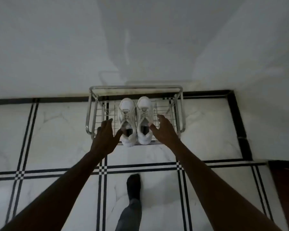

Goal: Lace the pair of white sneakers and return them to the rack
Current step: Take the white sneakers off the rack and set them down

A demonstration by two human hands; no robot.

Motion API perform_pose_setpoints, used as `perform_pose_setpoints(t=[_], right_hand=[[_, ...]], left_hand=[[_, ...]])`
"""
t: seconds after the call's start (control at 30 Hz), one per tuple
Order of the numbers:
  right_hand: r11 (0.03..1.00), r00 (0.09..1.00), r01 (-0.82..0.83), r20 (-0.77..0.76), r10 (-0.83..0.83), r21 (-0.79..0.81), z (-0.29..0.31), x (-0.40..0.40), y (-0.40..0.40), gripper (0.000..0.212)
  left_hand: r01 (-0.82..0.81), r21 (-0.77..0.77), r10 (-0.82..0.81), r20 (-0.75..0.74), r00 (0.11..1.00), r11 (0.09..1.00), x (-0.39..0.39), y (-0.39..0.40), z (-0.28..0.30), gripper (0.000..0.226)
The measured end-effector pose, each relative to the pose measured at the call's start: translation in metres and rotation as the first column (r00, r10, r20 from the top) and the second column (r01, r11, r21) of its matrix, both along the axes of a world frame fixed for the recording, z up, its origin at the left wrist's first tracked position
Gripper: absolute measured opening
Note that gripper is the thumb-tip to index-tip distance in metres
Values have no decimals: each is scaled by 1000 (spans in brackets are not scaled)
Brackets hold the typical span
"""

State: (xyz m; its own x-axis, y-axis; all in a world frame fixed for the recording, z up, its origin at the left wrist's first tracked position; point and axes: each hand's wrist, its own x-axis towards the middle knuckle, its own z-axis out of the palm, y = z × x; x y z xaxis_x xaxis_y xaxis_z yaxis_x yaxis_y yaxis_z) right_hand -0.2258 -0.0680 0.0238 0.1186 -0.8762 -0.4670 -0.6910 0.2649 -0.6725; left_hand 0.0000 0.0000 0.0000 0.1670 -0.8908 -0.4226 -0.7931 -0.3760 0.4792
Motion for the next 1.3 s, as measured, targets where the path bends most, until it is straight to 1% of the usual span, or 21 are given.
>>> perform_pose_setpoints(t=[0.03, 0.07, 0.1, 0.13, 0.17, 0.23, 0.3, 0.33, 0.4, 0.53, 0.63, 0.7, 0.83, 0.97, 1.1, 1.17, 1.23, 1.3], right_hand=[[1000, 1000, 12, 9, -13, 20, -8, 1, -5, 57], [998, 1000, 23, 3, -23, 53, -25, 5, -11, 55], [993, 999, 50, -11, -49, 104, -51, 11, -19, 55], [985, 997, 73, -34, -68, 159, -70, 13, -24, 57], [977, 996, 83, -51, -74, 197, -91, 16, -28, 59], [965, 995, 87, -62, -73, 249, -121, 18, -35, 58], [959, 996, 75, -59, -61, 272, -138, 17, -43, 57], [957, 997, 72, -57, -58, 281, -145, 16, -46, 57], [960, 997, 70, -48, -59, 273, -154, 15, -48, 57], [981, 998, 51, -49, -43, 185, -153, 15, -34, 53], [988, 999, 36, 3, -37, 149, -148, 12, -7, 50], [995, 998, 29, 49, -34, 95, -144, 9, 21, 49], [997, 993, 60, 105, -55, -41, -138, -2, 98, 57], [997, 993, 72, 93, -70, -17, -152, -23, 176, 63], [996, 988, 82, 132, -85, 23, -172, -46, 243, 58], [997, 989, 64, 128, -71, 52, -194, -60, 276, 53], [996, 993, 44, 103, -51, 71, -218, -70, 295, 50], [997, 997, 23, 74, -28, 68, -257, -77, 316, 48]], left_hand=[[-67, 9, 67, -52, 996, 998, 3, -4, -12, 98], [-131, 66, 136, -82, 987, 989, 7, -11, -29, 97], [-173, 115, 186, -111, 976, 978, 14, -20, -57, 95], [-203, 174, 229, -149, 962, 964, 17, -25, -71, 96], [-226, 206, 271, -227, 935, 952, 19, -29, -90, 95], [-269, 265, 356, -373, 857, 926, 19, -36, -114, 83], [-289, 295, 399, -445, 802, 911, 18, -42, -125, 74], [-287, 299, 401, -461, 792, 910, 17, -44, -130, 68], [-292, 250, 378, -452, 808, 923, 13, -46, -132, 57], [-300, 155, 338, -394, 855, 941, 7, -30, -129, 41], [-298, 51, 295, -375, 879, 953, 2, 0, -127, 40], [-294, -27, 268, -344, 900, 955, -3, 29, -127, 41], [-301, -120, 250, -323, 913, 946, -18, 101, -132, 48], [-330, -119, 284, -296, 912, 936, -39, 179, -141, 53], [-350, -98, 308, -301, 903, 931, -67, 247, -164, 43], [-349, -67, 317, -287, 904, 935, -81, 279, -184, 41], [-332, -10, 317, -276, 907, 943, -87, 300, -206, 46], [-338, 40, 336, -272, 902, 940, -94, 322, -240, 46]])
